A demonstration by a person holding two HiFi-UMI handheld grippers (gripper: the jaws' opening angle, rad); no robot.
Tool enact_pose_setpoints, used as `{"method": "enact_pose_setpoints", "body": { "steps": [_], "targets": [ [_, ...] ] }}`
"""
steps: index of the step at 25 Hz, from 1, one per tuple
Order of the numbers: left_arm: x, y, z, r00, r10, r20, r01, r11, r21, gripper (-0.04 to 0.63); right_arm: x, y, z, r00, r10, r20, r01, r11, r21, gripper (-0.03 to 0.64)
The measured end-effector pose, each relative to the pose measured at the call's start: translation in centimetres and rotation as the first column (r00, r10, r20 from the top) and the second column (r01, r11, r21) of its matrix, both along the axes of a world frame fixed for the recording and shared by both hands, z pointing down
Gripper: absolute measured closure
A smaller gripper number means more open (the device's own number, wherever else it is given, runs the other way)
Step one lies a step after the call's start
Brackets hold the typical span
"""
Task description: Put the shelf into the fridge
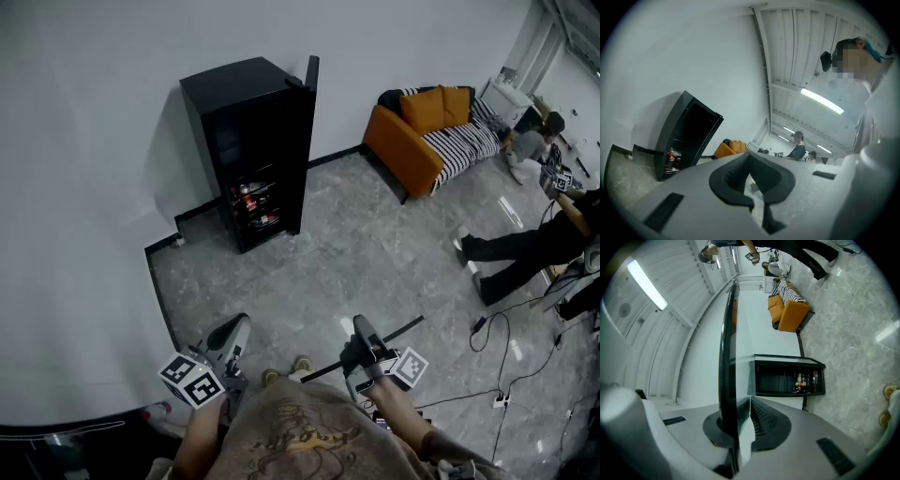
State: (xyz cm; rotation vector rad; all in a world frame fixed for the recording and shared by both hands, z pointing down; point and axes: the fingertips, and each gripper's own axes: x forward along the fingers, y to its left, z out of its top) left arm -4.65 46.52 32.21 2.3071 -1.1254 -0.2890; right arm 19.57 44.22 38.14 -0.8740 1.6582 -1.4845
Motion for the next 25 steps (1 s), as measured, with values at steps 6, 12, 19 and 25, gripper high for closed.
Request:
{"method": "enact_pose_setpoints", "body": {
  "steps": [6, 12, 19, 25],
  "targets": [
    [0.5, 0.0, 0.4, 1.000, 0.006, 0.008, -0.006, 1.000, -0.005, 0.592, 0.1, 0.0, 0.1, 1.000, -0.007, 0.002, 0.007, 1.000, 0.006, 0.589],
    [1.3, -0.6, 0.4, 1.000, 0.019, 0.003, -0.019, 1.000, -0.002, 0.592, 0.6, -0.4, 0.3, 1.000, -0.003, 0.015, 0.003, 1.000, 0.003, 0.589],
    [2.6, -2.6, 0.6, 1.000, 0.012, 0.006, -0.012, 1.000, -0.002, 0.592, 2.6, -2.4, 0.6, 1.000, 0.010, -0.013, -0.010, 1.000, 0.000, 0.589],
    [3.5, -5.0, 0.8, 1.000, -0.030, 0.008, 0.030, 0.999, 0.020, 0.592, 3.7, -5.4, 0.8, 1.000, -0.021, -0.012, 0.021, 1.000, 0.019, 0.589]
  ]
}}
